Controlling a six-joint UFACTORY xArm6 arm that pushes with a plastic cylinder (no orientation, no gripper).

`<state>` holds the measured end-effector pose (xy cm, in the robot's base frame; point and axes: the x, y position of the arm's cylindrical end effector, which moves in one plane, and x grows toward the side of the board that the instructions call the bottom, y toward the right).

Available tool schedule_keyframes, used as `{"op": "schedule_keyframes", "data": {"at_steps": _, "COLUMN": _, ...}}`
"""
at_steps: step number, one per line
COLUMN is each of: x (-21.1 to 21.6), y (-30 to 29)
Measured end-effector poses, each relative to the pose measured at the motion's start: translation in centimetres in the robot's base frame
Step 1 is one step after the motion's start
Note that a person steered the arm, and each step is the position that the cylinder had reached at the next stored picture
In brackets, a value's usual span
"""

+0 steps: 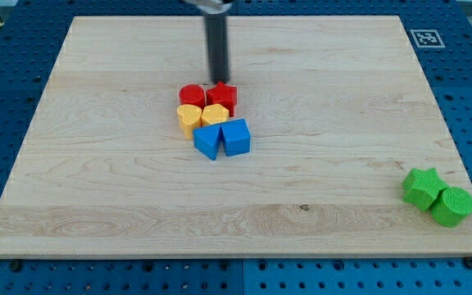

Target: Separate the green blocks

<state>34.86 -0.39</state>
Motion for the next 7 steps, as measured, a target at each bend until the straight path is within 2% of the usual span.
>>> {"op": "schedule_keyframes", "data": {"at_steps": 1, "x": 2.9, "y": 8.0}}
{"op": "schedule_keyframes", "data": {"at_steps": 4, "x": 17.1, "y": 27.1}}
{"op": "schedule_keyframes", "data": {"at_steps": 5, "x": 19.2, "y": 30.2}}
{"op": "schedule_keyframes", "data": {"at_steps": 7, "x": 18.8, "y": 24.4}}
